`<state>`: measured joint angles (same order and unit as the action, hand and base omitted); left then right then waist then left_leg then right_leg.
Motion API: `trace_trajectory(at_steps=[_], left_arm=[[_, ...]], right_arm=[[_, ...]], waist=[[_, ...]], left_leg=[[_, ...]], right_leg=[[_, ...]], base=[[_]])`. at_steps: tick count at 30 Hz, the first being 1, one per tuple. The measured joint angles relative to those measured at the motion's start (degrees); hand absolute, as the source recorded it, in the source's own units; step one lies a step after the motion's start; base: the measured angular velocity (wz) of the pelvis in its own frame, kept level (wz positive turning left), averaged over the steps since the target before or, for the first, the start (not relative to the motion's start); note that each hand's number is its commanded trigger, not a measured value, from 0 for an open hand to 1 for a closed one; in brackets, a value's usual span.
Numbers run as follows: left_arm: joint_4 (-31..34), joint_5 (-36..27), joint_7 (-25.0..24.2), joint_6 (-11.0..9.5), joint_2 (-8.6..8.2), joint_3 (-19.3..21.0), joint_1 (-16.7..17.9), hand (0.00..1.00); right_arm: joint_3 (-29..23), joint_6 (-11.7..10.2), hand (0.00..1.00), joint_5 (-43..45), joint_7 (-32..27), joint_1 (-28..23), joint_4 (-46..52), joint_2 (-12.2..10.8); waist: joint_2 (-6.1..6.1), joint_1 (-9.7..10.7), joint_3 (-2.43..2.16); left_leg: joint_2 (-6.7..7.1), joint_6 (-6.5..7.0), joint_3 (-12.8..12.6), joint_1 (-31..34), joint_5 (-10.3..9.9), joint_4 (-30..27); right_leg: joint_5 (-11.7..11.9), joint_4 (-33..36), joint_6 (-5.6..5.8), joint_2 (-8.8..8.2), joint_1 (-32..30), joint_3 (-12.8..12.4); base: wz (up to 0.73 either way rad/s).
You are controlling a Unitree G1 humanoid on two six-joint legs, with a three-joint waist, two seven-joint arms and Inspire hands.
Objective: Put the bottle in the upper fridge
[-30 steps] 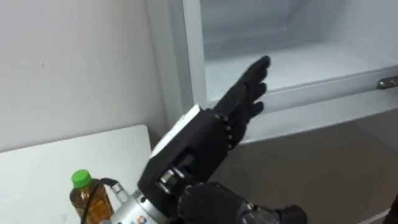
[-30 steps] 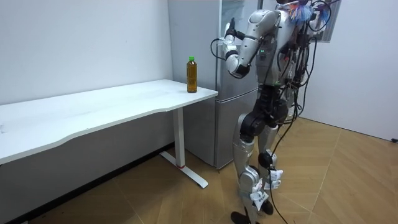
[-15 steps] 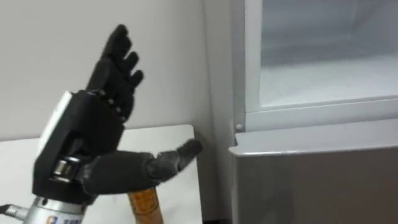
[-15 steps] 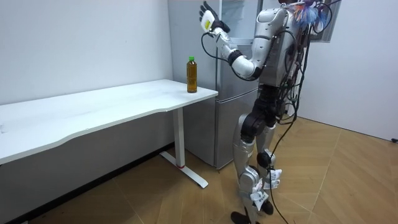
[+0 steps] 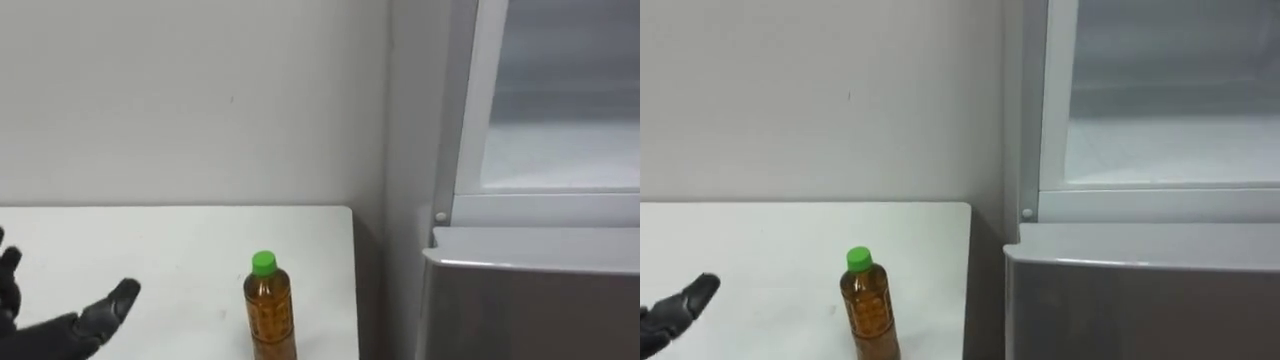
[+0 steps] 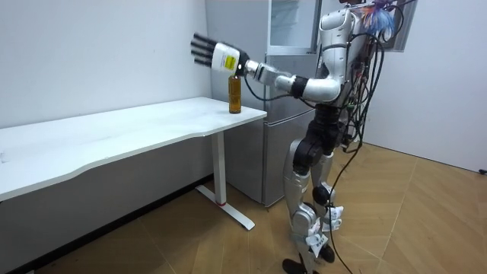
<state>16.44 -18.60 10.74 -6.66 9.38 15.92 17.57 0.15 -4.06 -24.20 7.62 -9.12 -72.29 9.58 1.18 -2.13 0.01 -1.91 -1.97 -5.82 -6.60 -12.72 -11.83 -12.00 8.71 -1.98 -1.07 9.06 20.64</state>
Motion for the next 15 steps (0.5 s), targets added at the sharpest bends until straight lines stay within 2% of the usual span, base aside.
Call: trace_trajectory(at_steps=[2, 5, 7, 8, 9, 13, 15], left_arm=[[-3.9, 0.0, 0.8, 0.0, -0.04, 0.0, 1.0, 0.0], [-13.3, -0.1, 2.0, -0.2, -0.15, 0.0, 1.6, 0.0], [-17.6, -1.3, 3.4, -0.3, -0.32, -0.3, 2.3, 0.0], [-21.0, -1.3, 4.1, -1.0, -0.55, -0.4, 2.1, 0.0], [-25.6, -1.3, 4.4, -2.1, -0.57, -0.4, 1.9, 0.0], [-37.5, -3.0, 5.4, -2.8, -1.11, -1.0, 1.8, 0.0], [-46.5, -3.0, 5.4, -2.9, -1.3, -3.1, 1.9, 0.0]], right_arm=[[-0.5, -0.1, 0.0, 0.8, -0.2, -0.3, 0.3, 0.0], [-1.5, -0.1, 0.0, 1.3, -0.6, -1.3, 1.3, 0.0], [-1.5, -0.1, 0.0, 2.1, -0.6, -1.4, 1.6, 0.0], [-1.5, -0.1, 0.0, 2.2, -0.4, -1.7, 1.9, 0.0], [-1.5, -0.1, 0.0, 2.1, -0.2, -1.7, 1.9, 0.0], [-1.9, -0.2, 0.0, 2.9, 1.1, -2.2, 3.5, 0.0], [-2.7, -0.2, 0.0, 3.3, 2.0, -2.3, 3.5, 0.0]], waist=[[0.1, -0.1, -0.06], [-0.09, -0.1, 0.38], [0.07, 0.0, 0.29], [-0.47, 0.0, 0.36], [-0.24, -0.1, 0.25], [-0.39, 0.1, 0.13], [-0.37, 0.2, 0.09]], left_leg=[[-0.03, 0.0, 0.2, -0.1, 0.0, 0.0], [0.05, 0.02, 0.2, -1.0, 0.0, 0.1], [0.08, 0.15, 0.2, -0.9, -0.1, 0.0], [0.1, 0.15, 0.2, -1.1, -0.1, 0.1], [0.09, 0.15, 0.2, -1.1, -0.1, 0.1], [0.09, 0.15, -0.2, -1.0, -0.1, 0.1], [0.2, 0.16, -0.2, -1.1, -0.1, 0.1]], right_leg=[[0.0, 0.1, -0.02, 0.03, 0.3, 0.0], [-0.1, 0.0, -0.05, 0.02, 0.9, -0.2], [-0.6, 0.0, -0.02, 0.0, 0.8, -0.4], [-0.8, 0.2, -0.05, -0.02, 0.5, -0.7], [-0.9, 0.4, -0.08, 0.05, 0.5, -1.1], [-0.9, 1.1, -0.15, 0.07, 0.0, -2.0], [-0.9, 1.1, -0.14, -0.02, 0.3, -1.9]], base=[[0.02], [0.03], [0.02], [0.03], [0.0], [-0.05], [0.0]])
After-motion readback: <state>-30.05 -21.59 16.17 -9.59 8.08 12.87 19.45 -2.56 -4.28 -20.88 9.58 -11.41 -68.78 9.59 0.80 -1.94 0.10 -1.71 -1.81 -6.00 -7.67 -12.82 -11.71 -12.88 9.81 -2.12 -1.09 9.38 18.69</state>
